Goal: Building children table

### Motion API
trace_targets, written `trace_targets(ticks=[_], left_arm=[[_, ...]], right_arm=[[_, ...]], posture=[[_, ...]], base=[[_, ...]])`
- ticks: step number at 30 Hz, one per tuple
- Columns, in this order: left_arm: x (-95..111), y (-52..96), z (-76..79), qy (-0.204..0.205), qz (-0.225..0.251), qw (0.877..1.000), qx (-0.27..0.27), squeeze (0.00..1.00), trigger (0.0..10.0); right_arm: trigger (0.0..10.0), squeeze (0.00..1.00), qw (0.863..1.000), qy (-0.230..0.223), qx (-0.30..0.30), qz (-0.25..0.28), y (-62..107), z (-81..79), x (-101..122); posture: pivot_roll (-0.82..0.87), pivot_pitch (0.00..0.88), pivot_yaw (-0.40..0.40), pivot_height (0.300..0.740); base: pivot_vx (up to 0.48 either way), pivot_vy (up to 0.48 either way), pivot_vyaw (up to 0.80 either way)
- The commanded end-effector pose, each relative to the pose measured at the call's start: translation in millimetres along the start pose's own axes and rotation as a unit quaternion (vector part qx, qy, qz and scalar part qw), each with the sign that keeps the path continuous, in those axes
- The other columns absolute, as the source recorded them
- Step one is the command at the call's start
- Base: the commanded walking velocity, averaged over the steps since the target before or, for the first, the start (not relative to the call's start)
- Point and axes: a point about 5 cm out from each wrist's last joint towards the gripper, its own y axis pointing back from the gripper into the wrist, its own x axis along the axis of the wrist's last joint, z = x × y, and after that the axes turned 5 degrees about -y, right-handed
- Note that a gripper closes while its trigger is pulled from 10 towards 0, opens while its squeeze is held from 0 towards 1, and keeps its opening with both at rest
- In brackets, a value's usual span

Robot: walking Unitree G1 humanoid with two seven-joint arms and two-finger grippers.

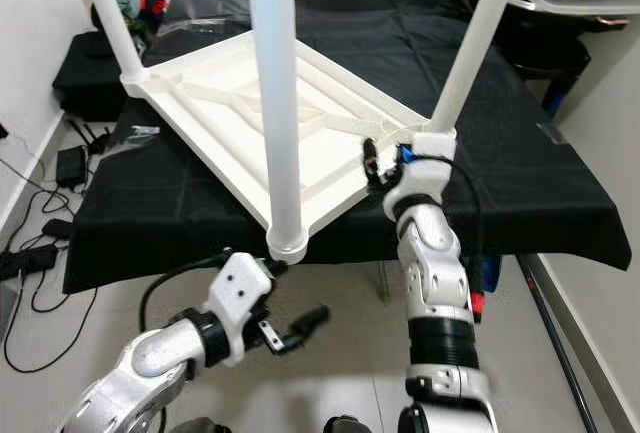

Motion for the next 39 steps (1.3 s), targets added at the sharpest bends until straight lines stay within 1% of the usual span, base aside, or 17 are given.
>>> trace_targets(ticks=[1, 5, 7, 8, 10, 11, 14, 20, 23, 25, 29, 30, 32, 33, 34, 36, 39], left_arm=[[-4.8, -2.3, 6.1, 0.013, -0.011, 0.999, -0.036, 0.00, 10.0], [-3.4, -7.7, 3.5, 0.009, -0.006, 0.999, -0.041, 0.00, 10.0], [0.7, -26.9, -19.2, -0.010, 0.016, 1.000, 0.016, 0.00, 10.0], [0.7, -26.9, -19.2, -0.010, 0.016, 1.000, 0.016, 0.00, 10.0], [10.1, -45.1, -44.6, -0.029, 0.043, 0.995, 0.080, 0.00, 10.0], [10.1, -45.1, -44.6, -0.029, 0.043, 0.995, 0.080, 0.00, 10.0], [22.9, -59.5, -66.9, -0.039, 0.072, 0.988, 0.129, 0.00, 10.0], [28.5, -69.7, -84.9, -0.057, 0.075, 0.981, 0.169, 0.00, 10.0], [25.0, -64.9, -93.9, -0.079, 0.063, 0.974, 0.204, 0.00, 10.0], [18.4, -54.4, -103.0, -0.111, 0.043, 0.962, 0.247, 0.00, 10.0], [14.1, -45.8, -107.7, -0.119, 0.035, 0.955, 0.270, 0.00, 10.0], [8.0, -35.4, -112.5, -0.119, 0.026, 0.947, 0.297, 0.00, 10.0], [8.0, -35.4, -112.5, -0.119, 0.026, 0.947, 0.297, 0.00, 10.0], [1.1, -20.6, -117.1, -0.127, 0.011, 0.936, 0.328, 0.00, 10.0], [1.1, -20.6, -117.1, -0.127, 0.011, 0.936, 0.328, 0.00, 10.0], [-11.2, 3.4, -120.5, -0.125, -0.014, 0.919, 0.375, 0.00, 10.0], [-14.7, 10.4, -112.2, -0.120, -0.015, 0.919, 0.375, 0.00, 10.0]], right_arm=[[10.0, 0.00, 1.000, 0.005, -0.008, 0.007, 3.1, -0.9, 0.4], [10.0, 0.00, 1.000, 0.006, -0.014, 0.002, 5.9, -1.5, -3.5], [10.0, 0.00, 1.000, -0.012, -0.020, -0.002, 11.0, -2.5, -7.4], [10.0, 0.00, 1.000, -0.012, -0.020, -0.002, 11.0, -2.5, -7.4], [10.0, 0.00, 1.000, -0.021, -0.010, 0.012, 15.1, -8.6, -4.6], [10.0, 0.00, 1.000, -0.021, -0.010, 0.012, 15.1, -8.6, -4.6], [10.0, 0.00, 1.000, -0.017, -0.009, 0.020, 19.0, -11.0, -2.9], [10.0, 0.00, 0.999, -0.008, -0.028, 0.015, 24.4, -3.0, -5.8], [10.0, 0.00, 0.999, -0.004, -0.032, 0.011, 25.4, -0.6, -7.2], [10.0, 0.00, 0.999, -0.005, -0.035, 0.009, 25.5, 1.0, -7.6], [10.0, 0.00, 0.999, -0.005, -0.037, 0.009, 25.2, 1.4, -7.3], [10.0, 0.00, 0.999, -0.006, -0.037, 0.009, 24.7, 1.4, -7.1], [10.0, 0.00, 0.999, -0.006, -0.037, 0.009, 24.7, 1.4, -7.1], [10.0, 0.00, 0.999, -0.006, -0.035, 0.008, 23.8, 0.3, -6.9], [10.0, 0.00, 0.999, -0.006, -0.035, 0.008, 23.8, 0.3, -6.9], [10.0, 0.00, 0.999, -0.009, -0.030, 0.007, 22.4, -3.1, -6.3], [10.0, 0.00, 1.000, -0.019, -0.016, 0.008, 23.1, -10.0, -5.8]], posture=[[0.13, 0.087, -0.035, 0.740], [0.13, 0.087, -0.032, 0.740], [0.13, 0.085, -0.031, 0.740], [0.13, 0.085, -0.031, 0.740], [0.11, 0.082, -0.020, 0.740], [0.11, 0.082, -0.020, 0.740], [0.10, 0.081, -0.010, 0.740], [0.09, 0.085, -0.008, 0.740], [0.09, 0.085, -0.010, 0.740], [0.10, 0.085, -0.012, 0.740], [0.11, 0.089, -0.013, 0.740], [0.11, 0.088, -0.016, 0.740], [0.11, 0.088, -0.016, 0.740], [0.12, 0.092, -0.022, 0.740], [0.12, 0.092, -0.022, 0.740], [0.12, 0.092, -0.026, 0.740], [0.12, 0.093, -0.028, 0.740]], base=[[0.000, 0.000, 0.00], [0.000, 0.000, 0.00], [0.000, 0.000, 0.00], [0.000, 0.000, 0.00], [0.000, 0.000, 0.00], [0.000, 0.000, 0.00], [0.000, 0.000, 0.00], [0.000, 0.000, 0.00], [0.000, 0.000, 0.00], [0.000, 0.000, 0.00], [0.000, 0.000, 0.00], [0.000, 0.000, 0.00], [0.000, 0.000, 0.00], [0.000, 0.000, 0.00], [0.000, 0.000, 0.00], [0.000, 0.000, 0.00], [0.000, 0.000, 0.00]])
